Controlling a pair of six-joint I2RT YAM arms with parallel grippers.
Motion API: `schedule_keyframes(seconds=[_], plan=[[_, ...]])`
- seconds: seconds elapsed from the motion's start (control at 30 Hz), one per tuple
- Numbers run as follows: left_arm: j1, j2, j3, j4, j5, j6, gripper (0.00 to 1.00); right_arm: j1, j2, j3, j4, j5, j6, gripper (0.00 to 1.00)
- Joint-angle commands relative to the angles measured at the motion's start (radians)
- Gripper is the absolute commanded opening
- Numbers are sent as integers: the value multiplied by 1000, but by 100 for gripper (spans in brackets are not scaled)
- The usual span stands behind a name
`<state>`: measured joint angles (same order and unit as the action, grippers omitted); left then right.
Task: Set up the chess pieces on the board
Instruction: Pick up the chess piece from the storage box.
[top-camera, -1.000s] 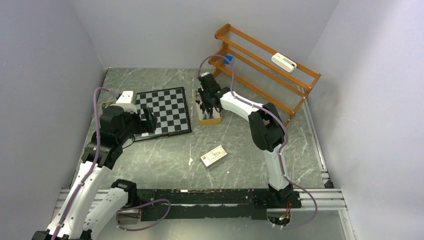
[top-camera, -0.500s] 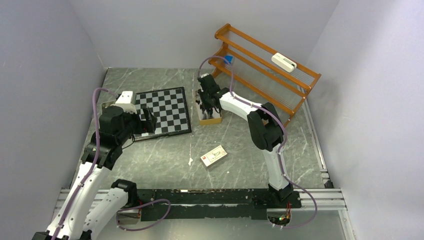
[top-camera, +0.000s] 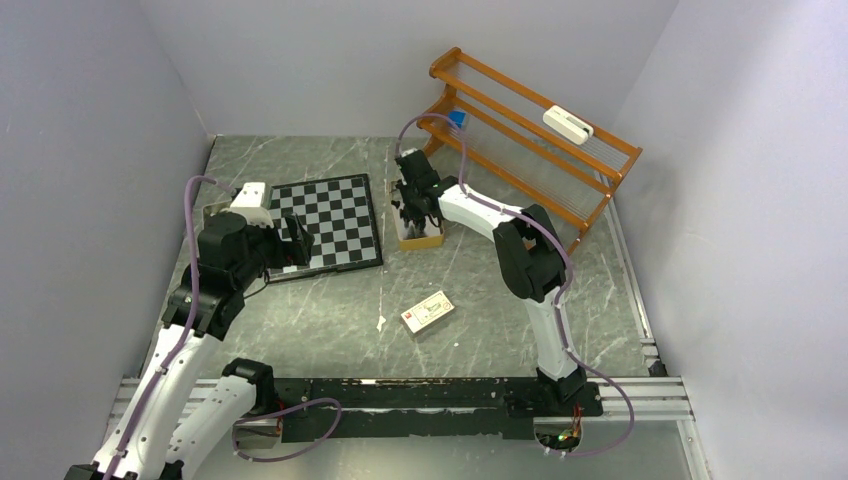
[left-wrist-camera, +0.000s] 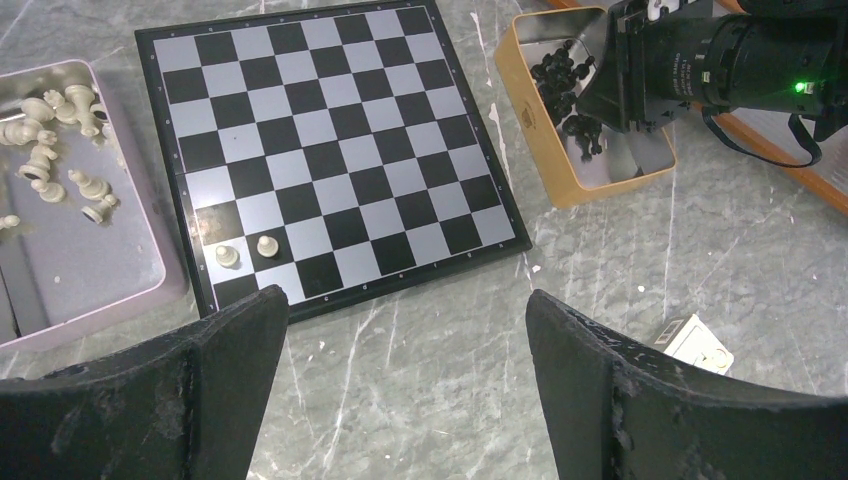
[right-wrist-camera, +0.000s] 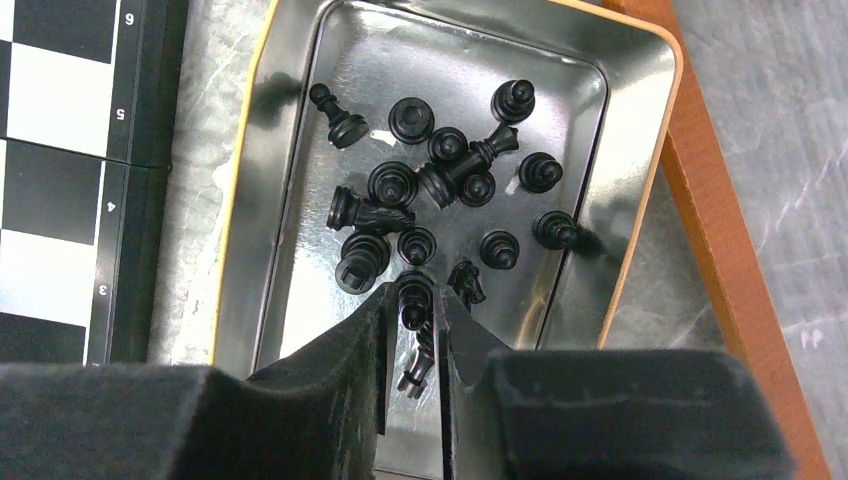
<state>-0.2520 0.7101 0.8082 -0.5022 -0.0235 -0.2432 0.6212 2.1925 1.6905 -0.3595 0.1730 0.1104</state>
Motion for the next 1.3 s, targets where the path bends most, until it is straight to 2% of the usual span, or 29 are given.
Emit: schedule_keyframes(seconds=[0.0,0.2,0.67,0.93,1.27], plan=[[7,-9,0,2,-20,-1,93,-3,-10,-6,3,16,3,24],[7,-10,0,3,-18,-1,93,-2,1,-6,-7,16,5,26],[7,-9,0,5,-13,1,93,-3,8,-5,-10,16,7,25],[7,-13,0,5,-15,1,93,-3,-15,-9,-16,17,3,14],[7,-17,0,4,-17,-1,93,-2,-147,-13,-86,23,1,9]])
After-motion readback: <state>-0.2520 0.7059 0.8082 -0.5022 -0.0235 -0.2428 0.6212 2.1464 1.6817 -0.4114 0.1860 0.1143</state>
